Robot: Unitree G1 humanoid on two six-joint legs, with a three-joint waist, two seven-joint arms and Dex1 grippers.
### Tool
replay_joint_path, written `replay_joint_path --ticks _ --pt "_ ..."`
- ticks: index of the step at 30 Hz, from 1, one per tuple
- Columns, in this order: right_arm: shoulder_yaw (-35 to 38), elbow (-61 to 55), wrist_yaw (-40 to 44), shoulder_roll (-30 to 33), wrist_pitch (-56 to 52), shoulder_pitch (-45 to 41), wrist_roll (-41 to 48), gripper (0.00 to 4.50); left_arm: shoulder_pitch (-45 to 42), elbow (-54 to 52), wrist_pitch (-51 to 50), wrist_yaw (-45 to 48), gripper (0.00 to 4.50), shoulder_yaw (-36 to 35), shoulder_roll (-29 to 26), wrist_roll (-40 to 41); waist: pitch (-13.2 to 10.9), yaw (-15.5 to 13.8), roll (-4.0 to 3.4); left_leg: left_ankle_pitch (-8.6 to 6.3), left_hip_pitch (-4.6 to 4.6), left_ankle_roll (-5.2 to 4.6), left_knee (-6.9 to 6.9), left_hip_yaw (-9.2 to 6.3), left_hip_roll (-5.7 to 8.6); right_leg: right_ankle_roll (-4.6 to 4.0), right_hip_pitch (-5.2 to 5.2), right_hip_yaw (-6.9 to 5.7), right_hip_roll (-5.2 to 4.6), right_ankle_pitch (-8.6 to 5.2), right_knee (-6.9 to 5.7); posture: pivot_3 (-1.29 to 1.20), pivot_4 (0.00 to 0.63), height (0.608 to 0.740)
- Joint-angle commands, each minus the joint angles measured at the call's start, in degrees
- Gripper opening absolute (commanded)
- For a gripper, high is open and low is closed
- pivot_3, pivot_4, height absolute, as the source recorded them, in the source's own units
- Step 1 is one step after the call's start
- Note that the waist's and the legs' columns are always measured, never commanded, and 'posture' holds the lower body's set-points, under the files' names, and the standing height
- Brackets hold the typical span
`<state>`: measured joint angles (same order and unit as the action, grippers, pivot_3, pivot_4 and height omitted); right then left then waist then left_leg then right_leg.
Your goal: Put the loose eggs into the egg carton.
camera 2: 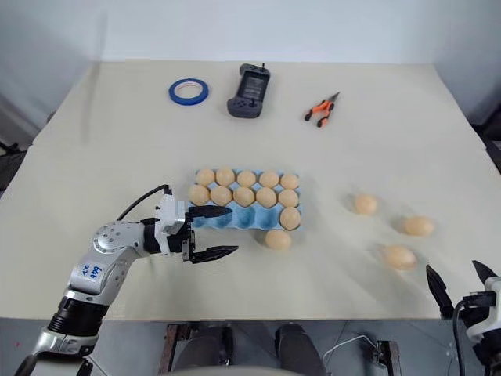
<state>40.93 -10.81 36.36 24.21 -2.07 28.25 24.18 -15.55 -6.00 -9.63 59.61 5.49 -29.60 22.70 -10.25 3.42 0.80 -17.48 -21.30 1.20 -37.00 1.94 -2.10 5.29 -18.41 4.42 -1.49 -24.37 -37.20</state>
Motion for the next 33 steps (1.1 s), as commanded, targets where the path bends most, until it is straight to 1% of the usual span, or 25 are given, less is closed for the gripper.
replay_joint_path --ticks 1,5,12,18,23,26,30,31,33 --pt "-0.2 1.0 1.1 2.5 1.1 -2.1 0.9 4.49 1.0 -1.3 2.5 0.7 4.5 -1.1 -0.1 0.3 0.0 0.2 0.03 -0.01 0.11 -0.02 -0.01 0.11 -0.02 0.0 0.0 0.17 0.03 0.0 -0.1 0.0 0.15 0.74" --pt "-2.0 6.7 4.5 7.5 0.0 -7.3 0.7 4.49 2.3 -3.0 1.9 -0.3 4.5 -2.3 -0.5 1.1 0.0 -0.1 0.03 0.04 0.25 -0.23 -0.06 0.27 -0.01 0.17 0.0 0.51 0.03 0.12 -0.2 0.0 0.15 0.74" --pt "-7.3 22.9 9.3 16.2 0.8 -20.4 -2.1 4.49 4.0 -5.8 1.2 -1.5 4.5 -4.2 -1.3 1.6 -0.1 -0.5 0.13 0.08 0.17 -0.4 -0.14 0.27 0.09 0.29 -0.04 0.56 -0.05 0.24 -0.16 0.0 0.15 0.74" --pt "-12.1 33.5 11.1 18.4 3.6 -29.9 -5.0 4.49 5.4 -7.3 0.3 -2.4 4.5 -5.6 -1.9 1.8 -0.1 -0.3 0.12 0.08 0.14 -0.4 -0.15 0.3 0.06 0.3 -0.08 0.57 -0.03 0.24 -0.12 0.0 0.15 0.74" --pt "-15.6 39.2 12.5 18.1 4.4 -35.5 -5.9 4.49 6.4 -8.1 0.0 -2.8 4.5 -6.0 -2.0 2.0 -0.1 -0.2 0.11 0.08 0.11 -0.39 -0.18 0.32 0.05 0.31 -0.07 0.58 -0.05 0.24 -0.06 0.0 0.15 0.74" --pt "-16.4 40.1 12.4 17.4 5.3 -36.8 -5.8 3.89 6.6 -8.3 0.2 -2.8 4.5 -6.3 -2.2 2.0 -0.1 -0.3 0.1 0.08 0.11 -0.39 -0.19 0.32 0.04 0.31 -0.07 0.57 -0.05 0.24 -0.08 0.0 0.15 0.74" --pt "-16.7 38.4 12.1 17.3 5.0 -36.3 -5.2 2.52 7.3 -9.1 1.2 -2.1 4.5 -6.8 -2.3 2.6 -0.1 -0.3 0.11 0.08 0.1 -0.39 -0.19 0.31 0.04 0.31 -0.07 0.57 -0.05 0.24 -0.06 0.0 0.15 0.74" --pt "-16.7 37.6 12.0 17.4 4.8 -35.9 -5.1 2.34 7.5 -9.3 1.2 -2.0 4.5 -6.9 -2.4 2.7 -0.2 -0.3 0.11 0.08 0.1 -0.39 -0.19 0.31 0.04 0.31 -0.07 0.57 -0.05 0.24 -0.05 0.0 0.15 0.74" --pt "-16.5 31.8 12.5 17.6 2.7 -34.8 -3.5 2.3 8.3 -9.9 1.5 -1.9 4.5 -7.2 -2.4 3.2 -0.2 -0.3 0.09 0.08 0.09 -0.39 -0.18 0.31 0.03 0.31 -0.07 0.57 -0.05 0.24 -0.04 0.0 0.15 0.74"
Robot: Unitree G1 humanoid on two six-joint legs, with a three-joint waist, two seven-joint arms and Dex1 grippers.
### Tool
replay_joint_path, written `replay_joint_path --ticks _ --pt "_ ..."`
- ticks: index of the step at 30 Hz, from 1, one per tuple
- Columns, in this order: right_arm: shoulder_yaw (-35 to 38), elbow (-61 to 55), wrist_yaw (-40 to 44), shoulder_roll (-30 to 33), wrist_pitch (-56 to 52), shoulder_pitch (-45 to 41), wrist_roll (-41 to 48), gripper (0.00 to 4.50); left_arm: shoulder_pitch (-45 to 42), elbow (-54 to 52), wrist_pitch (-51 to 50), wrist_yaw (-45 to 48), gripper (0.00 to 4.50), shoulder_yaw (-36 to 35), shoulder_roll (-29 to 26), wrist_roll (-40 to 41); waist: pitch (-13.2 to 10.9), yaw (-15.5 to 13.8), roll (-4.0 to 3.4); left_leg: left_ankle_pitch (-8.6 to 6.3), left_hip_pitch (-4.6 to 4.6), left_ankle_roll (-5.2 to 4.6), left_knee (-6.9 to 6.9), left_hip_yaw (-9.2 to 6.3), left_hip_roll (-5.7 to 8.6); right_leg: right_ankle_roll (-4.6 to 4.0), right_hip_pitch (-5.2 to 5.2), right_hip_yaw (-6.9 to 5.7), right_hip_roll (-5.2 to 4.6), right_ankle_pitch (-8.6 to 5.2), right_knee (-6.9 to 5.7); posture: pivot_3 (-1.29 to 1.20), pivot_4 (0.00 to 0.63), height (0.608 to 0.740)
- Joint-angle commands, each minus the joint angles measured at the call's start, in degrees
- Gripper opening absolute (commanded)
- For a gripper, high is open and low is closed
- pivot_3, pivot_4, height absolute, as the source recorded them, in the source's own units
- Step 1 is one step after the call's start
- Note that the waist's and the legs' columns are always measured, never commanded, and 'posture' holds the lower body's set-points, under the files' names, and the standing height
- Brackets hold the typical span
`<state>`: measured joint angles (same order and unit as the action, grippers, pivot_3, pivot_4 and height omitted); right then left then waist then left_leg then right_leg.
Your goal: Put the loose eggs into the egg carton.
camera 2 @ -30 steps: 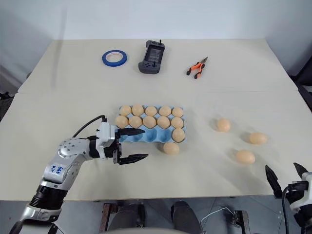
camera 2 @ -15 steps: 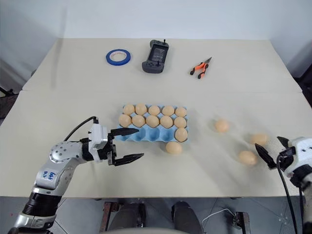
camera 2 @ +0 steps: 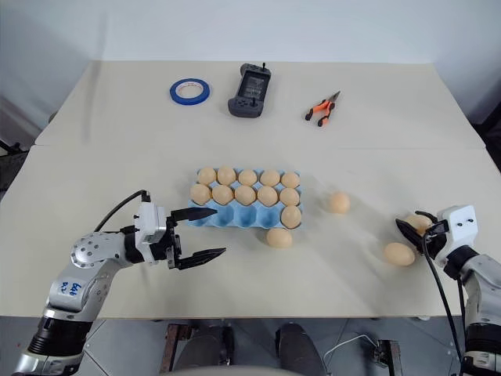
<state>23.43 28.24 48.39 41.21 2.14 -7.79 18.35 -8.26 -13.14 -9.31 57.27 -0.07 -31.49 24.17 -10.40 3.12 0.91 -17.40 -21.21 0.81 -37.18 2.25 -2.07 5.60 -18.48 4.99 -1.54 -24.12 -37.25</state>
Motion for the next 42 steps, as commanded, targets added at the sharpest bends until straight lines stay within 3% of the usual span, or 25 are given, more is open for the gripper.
replay_joint_path --ticks 1,5,10,15,22,26,29,35,42 --pt "0.8 -11.9 1.2 0.8 -3.9 2.0 4.1 2.3 1.6 -3.0 2.2 0.3 4.5 -2.2 -0.3 1.8 0.0 0.0 -0.03 0.0 0.0 0.0 0.01 0.0 0.0 0.0 0.0 0.0 0.0 0.0 -0.01 0.0 0.15 0.74" --pt "-1.7 -29.3 1.9 1.3 -14.3 2.7 10.8 2.3 3.5 -3.4 2.8 -1.3 4.5 -5.1 -0.3 2.6 -0.1 0.4 -0.09 0.0 0.01 0.01 0.02 0.02 -0.07 0.0 -0.02 0.01 0.05 0.0 -0.04 0.0 0.15 0.74" --pt "-12.4 -45.6 0.1 -0.5 -26.0 -4.1 14.8 2.3 6.8 -2.0 6.0 -2.7 4.5 -9.7 -0.8 1.6 -0.2 0.3 0.01 0.02 0.03 0.05 0.02 -0.05 -0.15 -0.03 -0.07 -0.04 0.08 0.01 -0.15 0.0 0.15 0.74" --pt "-24.2 -47.3 -2.0 -4.7 -30.0 -11.9 10.4 2.3 8.5 2.2 10.2 -3.9 4.5 -11.3 -1.1 -1.5 -0.3 -0.2 0.29 -0.02 -0.08 -0.02 0.02 -0.14 -0.08 -0.05 -0.14 -0.14 -0.06 0.03 -0.11 0.0 0.15 0.74" --pt "-30.6 -42.0 -3.4 -8.7 -29.2 -15.8 4.8 2.3 10.4 3.0 11.7 -6.5 4.5 -12.0 -0.6 -2.5 -0.3 -0.1 0.34 0.02 -1.07 0.14 -0.15 -0.15 -0.05 -0.03 -1.22 -0.35 -0.2 0.04 -0.54 0.0 0.15 0.74" --pt "-33.5 -39.4 -2.7 -11.3 -26.0 -15.1 1.9 3.66 12.4 0.7 11.2 -8.5 4.5 -12.2 0.2 -1.7 -0.3 0.4 0.34 0.0 -1.18 0.12 -0.13 -0.13 -0.06 -0.02 -1.38 -0.46 -0.23 0.04 -0.59 0.0 0.15 0.74" --pt "-33.8 -40.3 -2.3 -12.4 -26.3 -14.5 1.9 4.46 12.7 0.1 11.1 -9.1 4.5 -11.9 0.1 -1.6 -0.3 0.4 0.37 0.01 -1.17 0.13 -0.17 -0.15 -0.1 -0.02 -1.33 -0.55 -0.22 0.04 -0.58 0.0 0.15 0.74" --pt "-30.3 -44.9 -1.0 -11.4 -27.4 -12.7 5.1 4.46 12.4 -0.9 9.7 -10.0 4.5 -11.9 -0.1 -0.6 -0.3 0.3 0.37 -0.04 -1.0 -0.06 -0.25 -0.16 -0.09 -0.03 -1.17 -0.6 -0.23 0.04 -0.53 0.0 0.15 0.74" --pt "-15.4 -47.1 0.2 -6.8 -21.2 -2.0 8.5 4.46 11.0 -0.7 7.5 -8.6 4.5 -11.0 -1.1 0.3 -0.3 -0.4 0.37 0.0 -1.03 -0.06 -0.24 -0.28 -0.02 -0.06 -1.09 -0.81 -0.3 0.06 -0.49 0.0 0.15 0.74"
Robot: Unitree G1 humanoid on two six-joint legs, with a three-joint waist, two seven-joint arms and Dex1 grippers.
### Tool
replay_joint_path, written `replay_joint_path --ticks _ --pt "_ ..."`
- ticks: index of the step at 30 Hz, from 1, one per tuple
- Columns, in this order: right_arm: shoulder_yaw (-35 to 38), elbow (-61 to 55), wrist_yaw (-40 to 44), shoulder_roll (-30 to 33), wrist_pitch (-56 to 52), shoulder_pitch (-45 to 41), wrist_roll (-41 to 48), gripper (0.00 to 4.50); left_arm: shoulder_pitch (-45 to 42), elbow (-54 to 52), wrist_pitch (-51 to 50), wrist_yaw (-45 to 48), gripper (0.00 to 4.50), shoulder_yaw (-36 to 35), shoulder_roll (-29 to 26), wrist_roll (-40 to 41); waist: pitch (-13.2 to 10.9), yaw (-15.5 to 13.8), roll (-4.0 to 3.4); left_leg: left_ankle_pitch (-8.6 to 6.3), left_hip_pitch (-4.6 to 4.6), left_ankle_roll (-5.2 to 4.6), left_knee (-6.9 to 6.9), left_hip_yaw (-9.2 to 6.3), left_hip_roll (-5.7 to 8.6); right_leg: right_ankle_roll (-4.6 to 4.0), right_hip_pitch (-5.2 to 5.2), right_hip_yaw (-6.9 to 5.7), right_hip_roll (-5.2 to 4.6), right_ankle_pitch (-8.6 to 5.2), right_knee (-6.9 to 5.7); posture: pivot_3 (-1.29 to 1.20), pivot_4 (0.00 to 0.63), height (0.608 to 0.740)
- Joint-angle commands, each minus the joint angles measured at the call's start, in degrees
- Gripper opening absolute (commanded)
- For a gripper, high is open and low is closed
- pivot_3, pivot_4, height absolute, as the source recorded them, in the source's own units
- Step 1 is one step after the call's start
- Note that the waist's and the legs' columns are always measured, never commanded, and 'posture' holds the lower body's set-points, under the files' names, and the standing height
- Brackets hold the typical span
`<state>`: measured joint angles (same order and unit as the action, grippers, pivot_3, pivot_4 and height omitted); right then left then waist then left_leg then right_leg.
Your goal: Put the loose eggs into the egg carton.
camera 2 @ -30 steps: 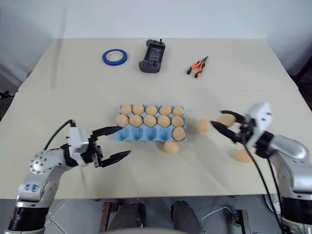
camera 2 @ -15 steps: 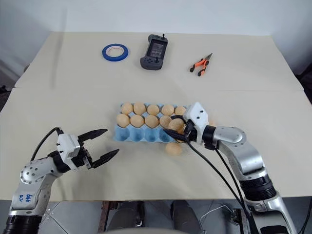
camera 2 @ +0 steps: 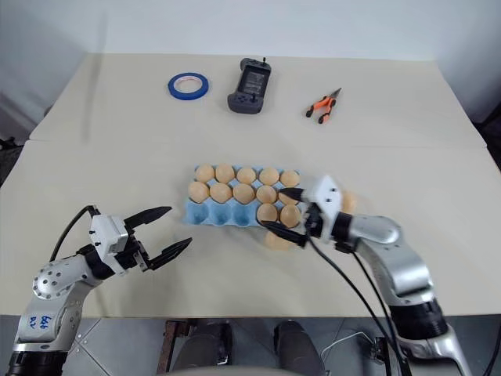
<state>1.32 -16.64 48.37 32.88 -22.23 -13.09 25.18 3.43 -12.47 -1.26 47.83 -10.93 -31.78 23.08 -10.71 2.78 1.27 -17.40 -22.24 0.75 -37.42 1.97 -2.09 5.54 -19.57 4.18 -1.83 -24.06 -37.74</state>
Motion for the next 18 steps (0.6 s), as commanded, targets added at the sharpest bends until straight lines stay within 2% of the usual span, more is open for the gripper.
replay_joint_path --ticks 1,5,10,14,18 --pt "9.0 -2.1 -0.1 1.8 3.9 5.1 2.0 4.46 -1.0 -1.2 -0.7 1.1 4.5 -0.2 -0.9 1.5 0.0 -0.1 0.0 0.0 0.0 0.0 0.0 0.0 0.02 0.0 0.0 -0.02 -0.01 0.0 0.0 0.0 0.15 0.74" --pt "18.4 0.1 0.0 1.6 10.8 13.8 1.4 4.46 -2.9 0.9 -0.6 1.8 4.5 0.2 -1.0 1.0 0.0 -0.1 0.0 0.01 0.0 0.02 0.05 0.01 0.01 0.0 -0.01 -0.01 0.03 0.0 0.0 0.0 0.15 0.74" --pt "25.1 3.4 -1.2 0.1 17.9 24.3 -0.7 4.46 -4.2 2.8 -0.3 3.2 4.5 0.3 -1.4 0.7 0.0 0.1 0.0 0.02 0.06 0.03 0.05 0.07 0.01 0.0 0.06 0.06 0.07 0.0 0.03 0.0 0.15 0.74" --pt "27.0 4.8 -2.6 -2.8 21.5 31.7 -1.7 4.46 -4.5 3.2 -1.6 4.4 4.5 -0.2 -2.0 1.9 0.0 0.4 -0.01 0.07 0.15 0.04 0.07 0.13 0.02 0.0 0.1 0.18 0.09 0.0 0.01 0.0 0.15 0.74" --pt "25.7 6.3 -3.0 -4.2 24.2 33.6 -2.6 4.46 -5.5 3.5 -1.0 6.0 4.5 0.7 -2.2 1.5 0.0 0.6 -0.01 0.12 0.26 0.04 0.11 0.21 0.02 -0.04 0.15 0.3 0.11 0.02 -0.03 0.0 0.15 0.74"
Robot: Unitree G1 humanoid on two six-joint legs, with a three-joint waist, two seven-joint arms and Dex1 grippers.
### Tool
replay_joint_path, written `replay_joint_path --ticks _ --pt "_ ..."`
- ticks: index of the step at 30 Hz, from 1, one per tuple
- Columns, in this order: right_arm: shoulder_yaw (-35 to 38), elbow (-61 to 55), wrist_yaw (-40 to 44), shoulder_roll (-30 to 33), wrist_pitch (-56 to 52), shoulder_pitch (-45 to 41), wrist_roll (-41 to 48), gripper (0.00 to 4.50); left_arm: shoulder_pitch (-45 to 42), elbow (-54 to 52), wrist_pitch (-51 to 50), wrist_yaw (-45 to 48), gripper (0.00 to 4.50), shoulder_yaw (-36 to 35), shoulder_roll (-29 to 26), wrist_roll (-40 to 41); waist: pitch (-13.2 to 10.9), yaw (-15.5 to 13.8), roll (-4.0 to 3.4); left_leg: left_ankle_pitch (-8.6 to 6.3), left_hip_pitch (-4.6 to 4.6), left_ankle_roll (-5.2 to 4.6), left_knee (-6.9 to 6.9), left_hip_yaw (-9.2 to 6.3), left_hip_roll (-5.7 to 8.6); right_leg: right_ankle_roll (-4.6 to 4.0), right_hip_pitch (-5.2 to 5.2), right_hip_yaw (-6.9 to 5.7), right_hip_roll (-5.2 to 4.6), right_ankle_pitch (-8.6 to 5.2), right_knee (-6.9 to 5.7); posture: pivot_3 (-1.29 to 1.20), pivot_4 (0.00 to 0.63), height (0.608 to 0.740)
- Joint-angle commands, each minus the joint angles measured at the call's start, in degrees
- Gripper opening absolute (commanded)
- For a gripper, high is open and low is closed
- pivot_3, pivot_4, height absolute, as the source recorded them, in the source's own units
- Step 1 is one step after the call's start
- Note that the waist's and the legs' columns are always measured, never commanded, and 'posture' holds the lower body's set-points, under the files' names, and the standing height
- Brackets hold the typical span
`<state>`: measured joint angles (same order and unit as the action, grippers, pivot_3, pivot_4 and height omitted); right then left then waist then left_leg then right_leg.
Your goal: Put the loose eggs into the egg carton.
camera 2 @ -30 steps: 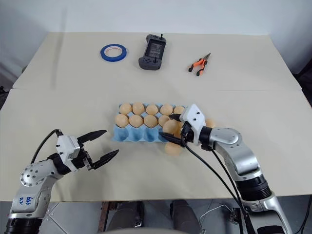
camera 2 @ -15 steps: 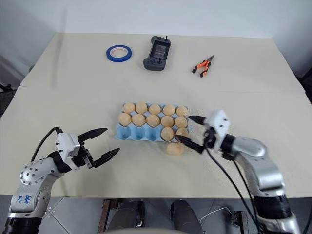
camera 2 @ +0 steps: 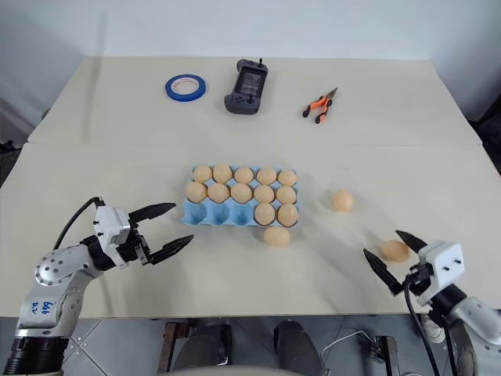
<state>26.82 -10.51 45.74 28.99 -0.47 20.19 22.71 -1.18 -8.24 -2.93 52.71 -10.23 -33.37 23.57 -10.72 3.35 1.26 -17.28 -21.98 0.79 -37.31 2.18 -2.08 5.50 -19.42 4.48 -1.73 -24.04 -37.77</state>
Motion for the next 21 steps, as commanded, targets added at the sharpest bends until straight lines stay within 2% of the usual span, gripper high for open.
replay_joint_path --ticks 1,4,13,18,21 --pt "0.0 0.3 -0.2 -0.3 2.3 0.2 0.2 4.46 -1.5 -1.0 0.1 1.7 4.5 0.2 -0.6 1.6 0.0 0.0 0.0 0.03 0.02 -0.01 0.0 0.0 0.0 -0.02 0.01 0.01 0.0 0.02 -0.01 0.0 0.15 0.74" --pt "-0.7 2.2 -0.6 0.2 1.3 -3.3 1.0 4.46 -2.9 -1.4 -0.8 2.4 4.5 0.4 -0.6 2.4 0.0 0.0 0.0 0.13 0.08 -0.04 -0.01 0.02 0.01 -0.03 0.06 0.04 -0.01 0.14 -0.03 0.0 0.15 0.74" --pt "-10.2 8.9 -0.1 4.1 -5.9 -20.0 -1.9 4.46 -2.6 -2.9 -1.0 2.2 4.5 0.0 -0.3 2.3 0.0 -0.1 -0.01 0.27 0.2 -0.01 0.06 0.07 0.0 -0.06 0.03 0.11 0.01 0.24 -0.11 0.0 0.15 0.74" --pt "-14.5 15.4 0.7 4.3 -5.0 -26.8 -5.1 4.46 -1.6 -4.2 -1.0 2.5 4.5 0.4 -0.1 2.5 0.0 -0.3 0.0 0.24 0.14 -0.04 0.07 0.02 0.0 -0.05 0.0 0.04 -0.02 0.24 -0.07 0.0 0.15 0.74" --pt "-16.8 22.5 -1.0 2.6 -3.8 -34.0 -7.3 4.46 -0.8 -5.5 -1.1 1.3 4.5 0.4 0.4 2.2 0.0 0.3 0.02 0.23 0.12 -0.06 0.0 0.1 0.0 -0.02 0.0 0.11 -0.02 0.26 -0.05 0.0 0.15 0.74"
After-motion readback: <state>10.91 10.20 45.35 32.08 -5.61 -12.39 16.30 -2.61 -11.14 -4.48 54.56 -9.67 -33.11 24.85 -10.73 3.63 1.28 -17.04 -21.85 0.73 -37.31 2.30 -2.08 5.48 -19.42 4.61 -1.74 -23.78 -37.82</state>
